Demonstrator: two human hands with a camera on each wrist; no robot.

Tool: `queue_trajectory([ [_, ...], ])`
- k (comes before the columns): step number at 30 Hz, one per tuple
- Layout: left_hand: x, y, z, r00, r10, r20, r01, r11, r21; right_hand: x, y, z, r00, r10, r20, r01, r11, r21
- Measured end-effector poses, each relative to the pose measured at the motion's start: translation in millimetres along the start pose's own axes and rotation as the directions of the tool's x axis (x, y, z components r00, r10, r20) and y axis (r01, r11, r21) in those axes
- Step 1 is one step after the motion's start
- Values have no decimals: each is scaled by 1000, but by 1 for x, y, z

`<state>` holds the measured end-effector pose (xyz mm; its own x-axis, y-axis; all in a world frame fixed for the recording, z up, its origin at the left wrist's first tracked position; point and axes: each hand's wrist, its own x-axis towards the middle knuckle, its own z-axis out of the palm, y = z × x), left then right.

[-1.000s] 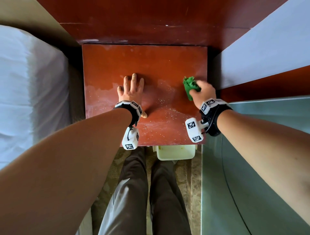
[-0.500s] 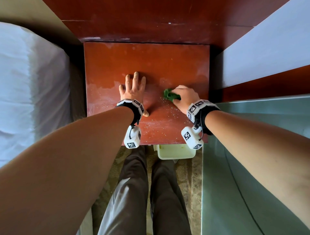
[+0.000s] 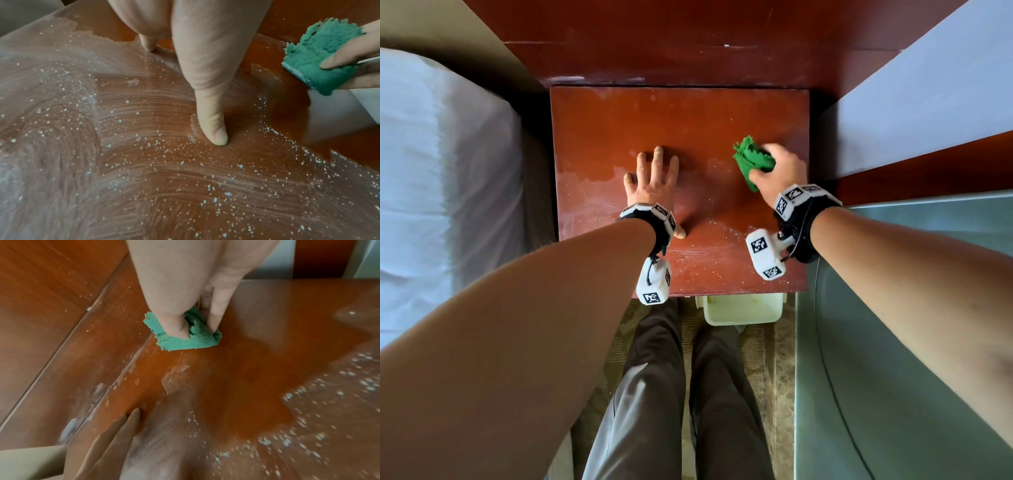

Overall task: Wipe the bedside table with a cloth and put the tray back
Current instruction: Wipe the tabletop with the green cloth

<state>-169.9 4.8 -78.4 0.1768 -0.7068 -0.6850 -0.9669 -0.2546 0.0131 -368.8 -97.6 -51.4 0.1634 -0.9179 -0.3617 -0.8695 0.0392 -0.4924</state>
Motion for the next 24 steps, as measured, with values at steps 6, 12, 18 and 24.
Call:
queue_trajectory([
  [6, 3, 0, 1, 1000, 3, 6, -3, 1000, 0, 23, -5, 19, 998, -20, 58, 28, 989, -142],
  [12, 7, -7, 1, 1000, -2, 18, 2, 1000, 2, -2, -17, 41, 944, -229, 238, 270, 951, -152],
  [18, 3, -4, -2, 1000, 4, 22, -4, 1000, 1, -38, -16, 51, 808, -249, 535, 392, 904, -172],
  [24, -3, -18, -5, 995, 43, -94, -50, 996, -77, -32, -23, 33, 880, -123, 459, 189, 977, -100],
])
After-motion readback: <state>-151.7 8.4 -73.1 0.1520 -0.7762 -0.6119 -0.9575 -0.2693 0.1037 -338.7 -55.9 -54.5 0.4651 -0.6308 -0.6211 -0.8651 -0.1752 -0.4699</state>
